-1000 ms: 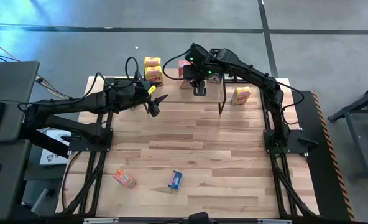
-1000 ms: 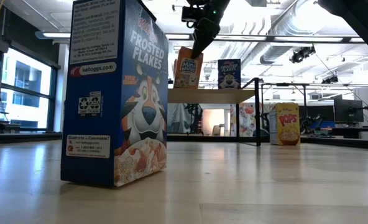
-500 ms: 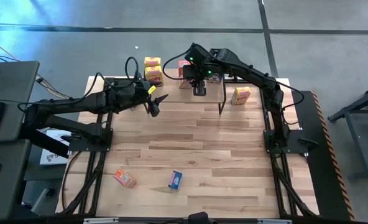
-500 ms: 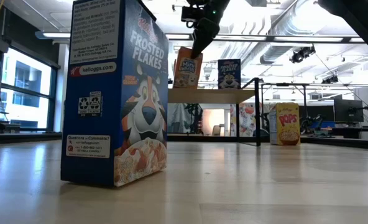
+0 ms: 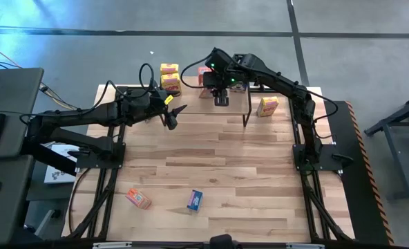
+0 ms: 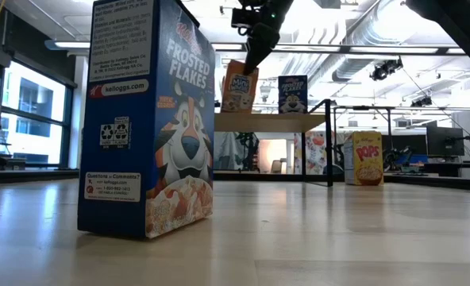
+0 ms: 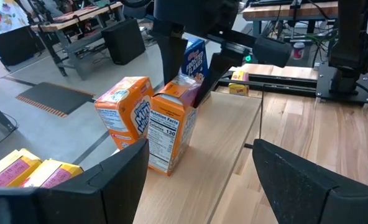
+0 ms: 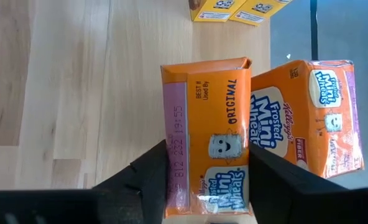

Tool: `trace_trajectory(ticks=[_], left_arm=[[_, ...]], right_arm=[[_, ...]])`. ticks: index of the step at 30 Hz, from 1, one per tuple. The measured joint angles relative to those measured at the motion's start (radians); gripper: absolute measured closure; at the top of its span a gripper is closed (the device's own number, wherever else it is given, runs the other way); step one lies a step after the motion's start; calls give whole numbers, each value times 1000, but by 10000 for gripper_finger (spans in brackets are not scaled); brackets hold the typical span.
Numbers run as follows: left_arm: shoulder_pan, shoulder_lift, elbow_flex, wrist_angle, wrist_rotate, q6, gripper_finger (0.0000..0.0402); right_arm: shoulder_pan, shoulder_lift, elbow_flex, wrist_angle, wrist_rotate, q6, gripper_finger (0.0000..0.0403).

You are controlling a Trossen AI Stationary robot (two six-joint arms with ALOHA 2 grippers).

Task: Stack cereal on shelf
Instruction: Put the right orange cereal box aligned with the other orange cereal box on the shelf

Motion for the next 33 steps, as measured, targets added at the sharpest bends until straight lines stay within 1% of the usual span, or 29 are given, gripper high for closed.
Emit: trace_trajectory(ticks=[4,7,15,33], left_arm=[[0,0,0,0,0,0,123],[0,0,0,0,0,0,123],[0,0,0,0,0,0,123],[0,0,0,0,0,0,123]], right_arm=[[-3,0,0,2,18,0,196],[-3,0,0,4,21,0,187],[-3,0,0,42,35,-21,185],[-1,-9,0,51,69,-53,185]])
